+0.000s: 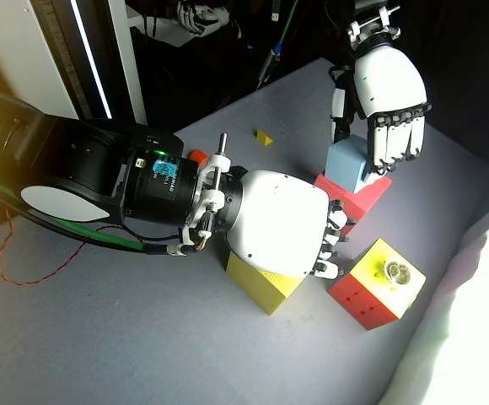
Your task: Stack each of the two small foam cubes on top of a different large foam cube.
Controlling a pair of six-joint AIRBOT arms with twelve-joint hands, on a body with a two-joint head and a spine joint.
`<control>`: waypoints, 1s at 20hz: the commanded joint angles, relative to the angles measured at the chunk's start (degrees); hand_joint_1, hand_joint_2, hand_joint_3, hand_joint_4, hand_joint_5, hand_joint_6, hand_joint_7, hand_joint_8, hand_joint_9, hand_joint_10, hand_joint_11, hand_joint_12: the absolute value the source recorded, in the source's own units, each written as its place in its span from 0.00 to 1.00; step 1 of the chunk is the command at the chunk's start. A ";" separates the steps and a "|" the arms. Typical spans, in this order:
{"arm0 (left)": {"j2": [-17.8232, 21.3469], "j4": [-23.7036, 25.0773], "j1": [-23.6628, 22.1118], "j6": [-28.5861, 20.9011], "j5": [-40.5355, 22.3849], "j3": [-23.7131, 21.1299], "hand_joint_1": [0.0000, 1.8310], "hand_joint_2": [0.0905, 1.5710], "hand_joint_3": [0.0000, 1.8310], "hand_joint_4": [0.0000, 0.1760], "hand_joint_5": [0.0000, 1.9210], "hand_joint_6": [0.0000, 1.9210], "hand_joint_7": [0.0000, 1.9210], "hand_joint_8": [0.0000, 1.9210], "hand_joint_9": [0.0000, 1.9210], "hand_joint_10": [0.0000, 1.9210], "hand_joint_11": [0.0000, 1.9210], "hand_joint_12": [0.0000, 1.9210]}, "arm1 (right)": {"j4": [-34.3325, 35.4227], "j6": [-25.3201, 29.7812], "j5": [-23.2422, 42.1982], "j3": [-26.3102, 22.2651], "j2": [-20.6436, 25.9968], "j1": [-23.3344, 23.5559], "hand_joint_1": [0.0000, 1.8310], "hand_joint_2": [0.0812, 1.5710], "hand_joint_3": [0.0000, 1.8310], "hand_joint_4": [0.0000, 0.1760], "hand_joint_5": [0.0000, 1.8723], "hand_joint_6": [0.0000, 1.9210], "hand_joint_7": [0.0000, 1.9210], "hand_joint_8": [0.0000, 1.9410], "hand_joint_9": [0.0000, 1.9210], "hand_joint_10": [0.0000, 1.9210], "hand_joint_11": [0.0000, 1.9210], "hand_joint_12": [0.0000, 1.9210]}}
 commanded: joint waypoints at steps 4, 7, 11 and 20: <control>0.57 1.96 0.64 0.53 -2.52 0.82 0.75 0.71 0.00 0.00 0.48 0.48 0.49 0.60 0.42 0.73 0.28 0.87 | 0.20 -0.50 6.38 0.17 0.48 0.18 0.67 0.69 0.00 0.00 0.52 0.46 0.53 0.55 0.52 0.25 0.27 0.61; 0.58 1.96 1.00 0.27 -2.53 0.88 0.74 0.72 0.00 0.00 0.46 0.52 0.47 0.61 0.41 0.74 0.26 0.87 | 0.10 -0.88 6.39 0.15 0.48 -0.21 0.67 0.69 0.00 0.00 0.53 0.44 0.53 0.55 0.52 0.25 0.27 0.61; 0.57 1.95 1.27 -0.03 -2.55 1.06 0.74 0.73 0.00 0.00 0.44 0.50 0.47 0.62 0.41 0.79 0.24 0.94 | 0.09 -1.12 6.77 0.18 0.48 -0.52 0.67 0.69 0.00 0.01 0.53 0.46 0.53 0.52 0.52 0.25 0.27 0.62; 0.31 1.95 1.57 -0.13 -2.58 1.27 0.52 0.75 0.00 0.00 0.20 0.39 0.28 0.46 0.19 0.63 0.02 0.88 | -0.36 -1.89 7.34 0.21 0.36 -0.57 0.51 0.67 0.00 0.00 0.37 0.01 0.40 0.00 0.38 0.01 0.15 0.53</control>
